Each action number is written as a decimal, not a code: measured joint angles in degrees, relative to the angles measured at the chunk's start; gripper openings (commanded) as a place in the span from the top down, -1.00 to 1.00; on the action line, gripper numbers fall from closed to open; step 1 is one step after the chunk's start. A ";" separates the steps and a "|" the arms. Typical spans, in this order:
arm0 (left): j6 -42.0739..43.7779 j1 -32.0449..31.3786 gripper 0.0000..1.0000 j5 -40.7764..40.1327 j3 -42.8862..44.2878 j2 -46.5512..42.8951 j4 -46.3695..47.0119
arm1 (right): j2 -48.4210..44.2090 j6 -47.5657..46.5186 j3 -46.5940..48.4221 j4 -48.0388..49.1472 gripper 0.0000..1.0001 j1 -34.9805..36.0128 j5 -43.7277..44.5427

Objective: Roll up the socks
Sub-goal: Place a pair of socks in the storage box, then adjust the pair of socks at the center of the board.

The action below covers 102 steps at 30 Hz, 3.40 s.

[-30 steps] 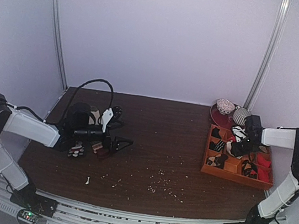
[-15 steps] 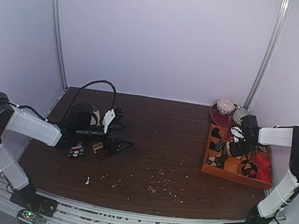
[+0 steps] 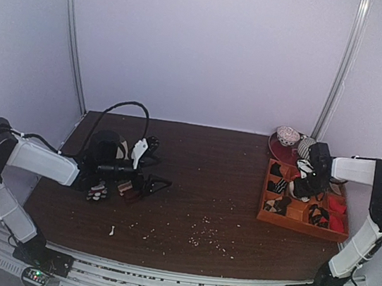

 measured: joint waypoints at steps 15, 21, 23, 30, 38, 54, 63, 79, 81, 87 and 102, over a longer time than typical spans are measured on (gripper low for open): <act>0.02 0.00 -0.96 -0.20 0.00 -0.22 -1.51 | 0.04 0.79 2.47 -4.42 1.00 -0.96 -2.01; 0.02 0.00 -0.96 -0.20 0.04 -0.87 -1.95 | 3.41 2.12 1.73 -2.08 1.00 -1.29 -1.86; 0.04 0.00 -0.96 -0.28 0.11 -1.09 -2.29 | 3.93 2.71 1.53 -1.77 1.00 -1.27 -1.68; 0.55 0.00 -0.96 -0.57 0.15 -1.40 -3.02 | 3.58 3.80 1.44 -1.53 0.46 -1.07 -1.22; 0.70 0.00 -0.96 -0.90 0.96 -1.40 -4.37 | 1.05 4.33 1.25 -1.68 0.05 -0.98 -3.91; 1.09 0.00 -0.96 -1.07 0.96 -1.40 -4.81 | -9.05 5.25 4.79 -2.93 0.48 -1.49 -4.55; 1.09 0.00 -0.96 -1.05 0.96 -1.38 -4.85 | -5.09 5.84 5.05 -2.73 0.75 -1.51 -6.25; 1.36 0.00 -0.96 -1.01 0.96 -0.96 -4.90 | 0.31 8.39 2.32 -1.22 0.89 -1.49 -2.05; 1.36 0.00 -0.96 -1.01 0.96 -0.72 -4.87 | 1.27 9.01 1.84 -0.15 0.88 -1.49 -1.92; 1.44 0.00 -0.96 -1.01 0.96 -0.42 -4.87 | 3.50 9.90 0.50 3.67 0.87 -1.49 -1.03; 1.49 0.00 -0.96 -1.03 0.96 -0.07 -4.90 | -4.31 10.51 2.29 -0.90 0.35 -1.88 -5.97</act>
